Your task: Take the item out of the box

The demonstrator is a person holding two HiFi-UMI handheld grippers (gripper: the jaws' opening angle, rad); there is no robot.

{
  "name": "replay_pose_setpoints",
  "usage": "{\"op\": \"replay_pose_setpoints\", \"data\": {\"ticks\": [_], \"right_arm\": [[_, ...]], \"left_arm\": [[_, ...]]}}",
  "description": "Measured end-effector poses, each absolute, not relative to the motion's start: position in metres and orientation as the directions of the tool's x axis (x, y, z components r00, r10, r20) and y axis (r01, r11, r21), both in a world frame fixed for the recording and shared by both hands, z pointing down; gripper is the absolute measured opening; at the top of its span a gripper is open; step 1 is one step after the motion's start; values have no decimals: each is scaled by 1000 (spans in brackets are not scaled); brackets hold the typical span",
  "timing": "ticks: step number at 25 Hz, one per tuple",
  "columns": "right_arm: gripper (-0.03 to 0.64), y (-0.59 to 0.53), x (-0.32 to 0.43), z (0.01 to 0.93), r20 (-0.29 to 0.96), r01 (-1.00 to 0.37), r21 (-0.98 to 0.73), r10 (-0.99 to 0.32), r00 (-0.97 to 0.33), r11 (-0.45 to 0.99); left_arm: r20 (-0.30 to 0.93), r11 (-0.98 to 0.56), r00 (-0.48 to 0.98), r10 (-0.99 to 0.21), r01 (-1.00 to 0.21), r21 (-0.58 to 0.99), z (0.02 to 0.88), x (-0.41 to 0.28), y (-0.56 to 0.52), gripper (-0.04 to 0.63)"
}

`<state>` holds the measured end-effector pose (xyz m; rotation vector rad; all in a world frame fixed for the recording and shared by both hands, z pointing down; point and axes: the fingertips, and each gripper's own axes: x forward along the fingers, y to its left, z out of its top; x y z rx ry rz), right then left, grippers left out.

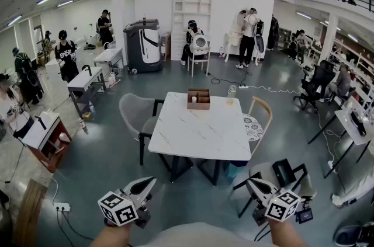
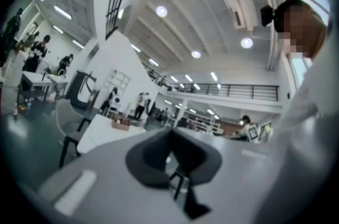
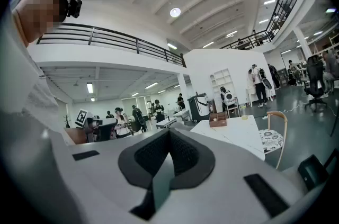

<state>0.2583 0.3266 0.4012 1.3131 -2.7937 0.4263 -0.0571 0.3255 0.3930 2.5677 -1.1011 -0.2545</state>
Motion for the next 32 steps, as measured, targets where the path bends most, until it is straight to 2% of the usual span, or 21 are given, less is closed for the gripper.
{"op": "replay_pose_setpoints", "data": {"ticks": [17,32], "right_arm": [[8,310,275,398,119,-735,-261,-735,-668,626],[8,320,364,388,106,-692,-233,-689,-717,684]], "left_arm": [[-31,-633,670,-742,-685,361,393,-38,315,2],[-19,-627,673,-740,-678,383,391,94,315,2]]}}
